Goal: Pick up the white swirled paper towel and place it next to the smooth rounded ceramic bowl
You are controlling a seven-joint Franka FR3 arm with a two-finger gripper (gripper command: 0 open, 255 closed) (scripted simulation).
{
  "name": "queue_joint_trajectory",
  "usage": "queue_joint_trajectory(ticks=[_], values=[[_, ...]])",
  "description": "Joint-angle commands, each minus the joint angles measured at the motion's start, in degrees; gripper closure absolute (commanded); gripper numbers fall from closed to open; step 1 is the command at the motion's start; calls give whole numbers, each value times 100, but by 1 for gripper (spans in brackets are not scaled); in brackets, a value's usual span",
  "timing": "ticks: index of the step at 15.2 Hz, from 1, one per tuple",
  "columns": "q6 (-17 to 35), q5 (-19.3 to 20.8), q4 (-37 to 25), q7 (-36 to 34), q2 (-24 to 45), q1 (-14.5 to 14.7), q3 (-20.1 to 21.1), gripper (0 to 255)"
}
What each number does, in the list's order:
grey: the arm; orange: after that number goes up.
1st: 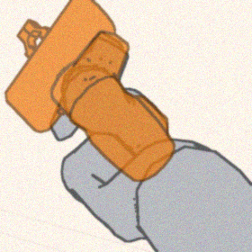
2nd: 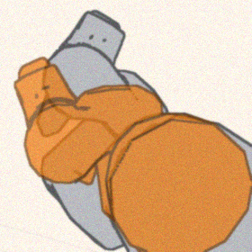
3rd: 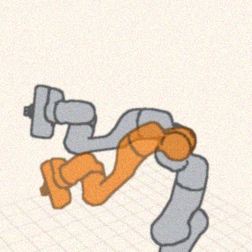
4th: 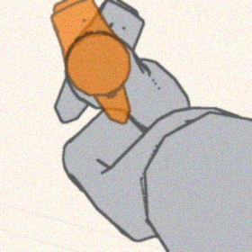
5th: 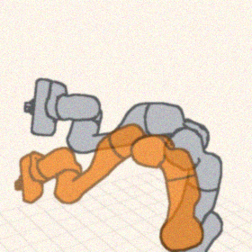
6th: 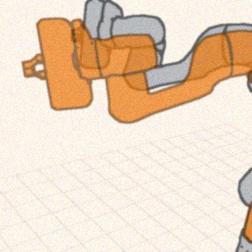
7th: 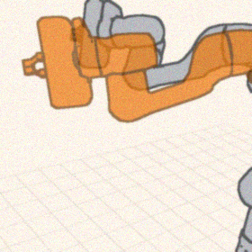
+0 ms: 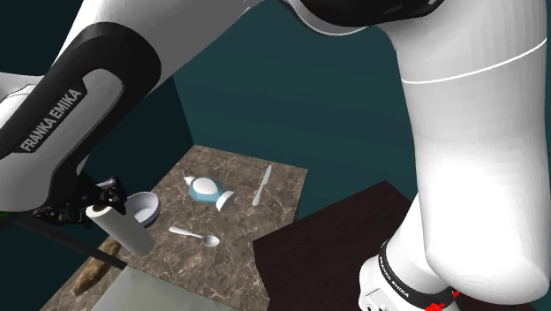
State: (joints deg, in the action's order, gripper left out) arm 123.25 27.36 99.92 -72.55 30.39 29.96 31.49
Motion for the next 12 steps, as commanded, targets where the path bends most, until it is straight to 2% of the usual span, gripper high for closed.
queue_joint_trajectory(ticks=[1, 12], values=[[85, 65, -3, -47, 100, 34, -40, 255], [619, 423, 72, -315, 619, 195, -286, 255]])
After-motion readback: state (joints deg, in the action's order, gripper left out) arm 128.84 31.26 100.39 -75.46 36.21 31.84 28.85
